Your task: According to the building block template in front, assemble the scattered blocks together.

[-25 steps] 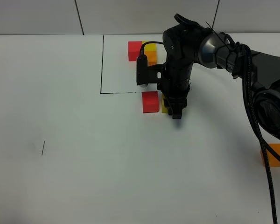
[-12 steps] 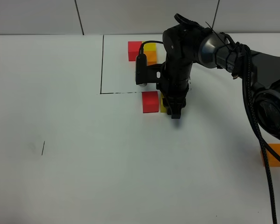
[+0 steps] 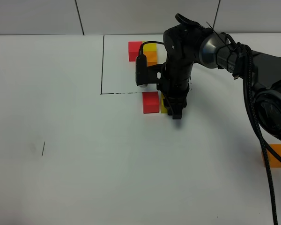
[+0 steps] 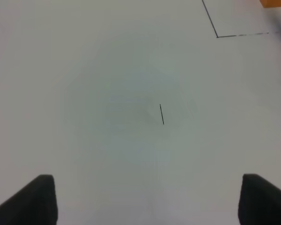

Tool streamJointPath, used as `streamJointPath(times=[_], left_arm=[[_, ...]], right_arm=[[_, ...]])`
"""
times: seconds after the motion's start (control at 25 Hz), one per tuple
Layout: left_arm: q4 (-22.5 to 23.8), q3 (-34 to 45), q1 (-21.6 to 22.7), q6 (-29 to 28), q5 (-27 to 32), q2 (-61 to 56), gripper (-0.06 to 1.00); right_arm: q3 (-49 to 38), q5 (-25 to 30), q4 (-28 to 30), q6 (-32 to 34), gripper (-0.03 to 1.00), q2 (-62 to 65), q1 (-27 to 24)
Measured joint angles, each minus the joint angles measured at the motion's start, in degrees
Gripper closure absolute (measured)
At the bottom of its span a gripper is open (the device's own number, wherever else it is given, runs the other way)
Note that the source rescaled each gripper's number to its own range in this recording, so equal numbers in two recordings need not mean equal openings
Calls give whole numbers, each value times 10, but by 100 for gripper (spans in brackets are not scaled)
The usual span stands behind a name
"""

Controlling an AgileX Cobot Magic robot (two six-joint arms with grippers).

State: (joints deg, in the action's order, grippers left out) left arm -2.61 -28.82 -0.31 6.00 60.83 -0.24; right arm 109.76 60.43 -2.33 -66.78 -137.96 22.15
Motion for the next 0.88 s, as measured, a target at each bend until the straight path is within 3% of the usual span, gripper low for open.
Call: streamJointPath(times=[0.88], left_arm=[[0,0,0,0,0,0,20]], right_arm=[[0,-1,-4,-7,96,0,0]])
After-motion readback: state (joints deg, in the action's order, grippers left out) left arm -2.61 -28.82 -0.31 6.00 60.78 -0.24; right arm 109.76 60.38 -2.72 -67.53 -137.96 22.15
